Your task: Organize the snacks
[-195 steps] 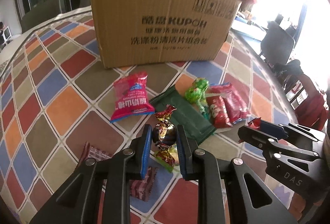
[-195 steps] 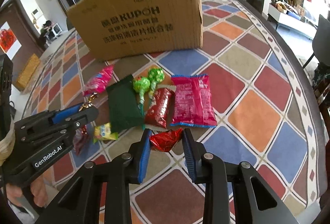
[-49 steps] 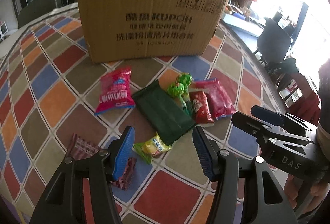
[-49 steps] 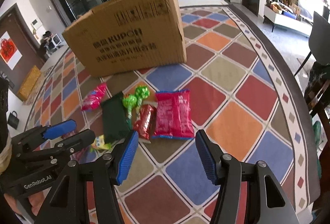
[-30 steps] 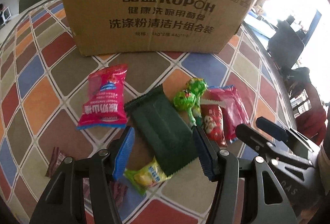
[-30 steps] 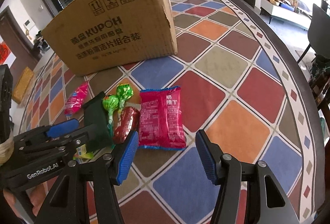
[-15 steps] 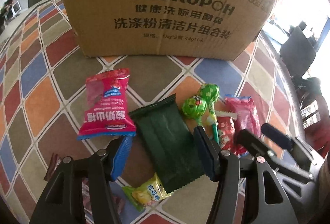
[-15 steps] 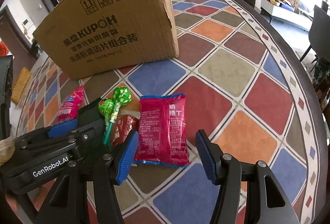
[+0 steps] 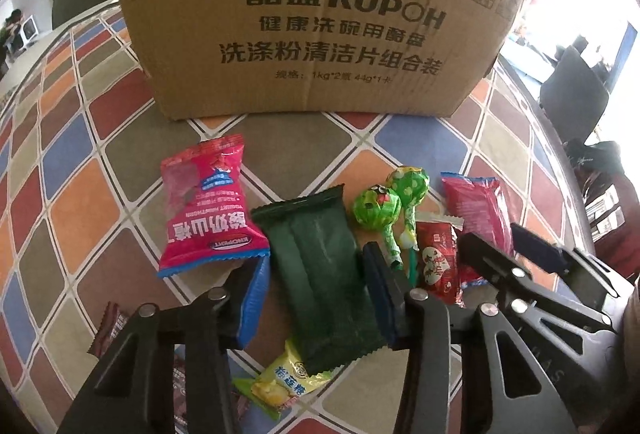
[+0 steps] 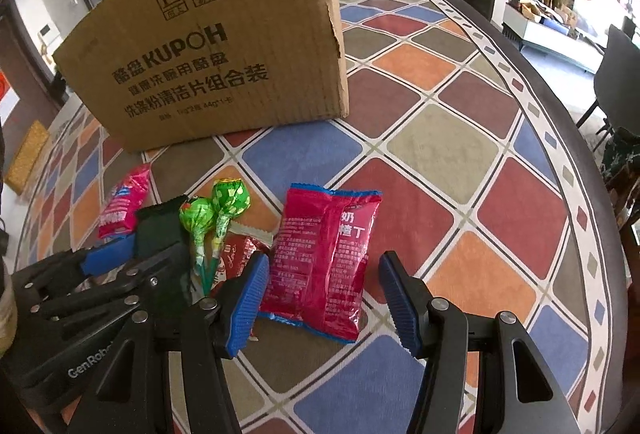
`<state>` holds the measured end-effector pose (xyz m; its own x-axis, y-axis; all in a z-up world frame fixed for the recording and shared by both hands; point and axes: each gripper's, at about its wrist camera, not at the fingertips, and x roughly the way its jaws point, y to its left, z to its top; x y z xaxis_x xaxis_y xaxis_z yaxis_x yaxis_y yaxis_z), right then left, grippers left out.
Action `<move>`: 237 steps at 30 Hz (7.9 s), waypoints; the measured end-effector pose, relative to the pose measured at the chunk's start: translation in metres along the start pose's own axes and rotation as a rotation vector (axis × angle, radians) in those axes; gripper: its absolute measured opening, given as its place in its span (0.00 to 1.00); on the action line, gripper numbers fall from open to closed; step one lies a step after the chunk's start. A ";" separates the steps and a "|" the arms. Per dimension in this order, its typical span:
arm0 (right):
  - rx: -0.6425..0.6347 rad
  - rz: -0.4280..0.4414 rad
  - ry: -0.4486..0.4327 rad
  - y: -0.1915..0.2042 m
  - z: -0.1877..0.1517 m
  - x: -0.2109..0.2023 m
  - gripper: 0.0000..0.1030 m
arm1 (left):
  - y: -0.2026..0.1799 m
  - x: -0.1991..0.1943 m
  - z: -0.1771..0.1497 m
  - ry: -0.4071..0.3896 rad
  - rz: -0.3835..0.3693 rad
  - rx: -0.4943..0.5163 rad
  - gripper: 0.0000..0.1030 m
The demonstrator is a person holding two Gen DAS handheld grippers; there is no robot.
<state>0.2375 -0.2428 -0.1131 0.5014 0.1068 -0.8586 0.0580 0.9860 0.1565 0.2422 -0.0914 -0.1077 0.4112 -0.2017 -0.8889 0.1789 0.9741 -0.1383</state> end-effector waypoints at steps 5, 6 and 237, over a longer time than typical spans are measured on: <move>0.023 0.003 -0.022 -0.004 -0.001 -0.005 0.31 | 0.010 -0.010 0.002 -0.030 -0.003 0.008 0.22; 0.024 -0.003 -0.038 -0.005 -0.001 -0.008 0.29 | 0.010 -0.012 0.001 -0.030 -0.004 0.016 0.22; -0.074 0.078 0.021 0.038 -0.026 -0.016 0.48 | 0.020 -0.039 -0.053 0.029 0.001 0.155 0.45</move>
<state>0.2093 -0.2036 -0.1057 0.4838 0.1855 -0.8553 -0.0448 0.9812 0.1875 0.1826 -0.0591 -0.0992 0.3862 -0.1958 -0.9014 0.3152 0.9464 -0.0705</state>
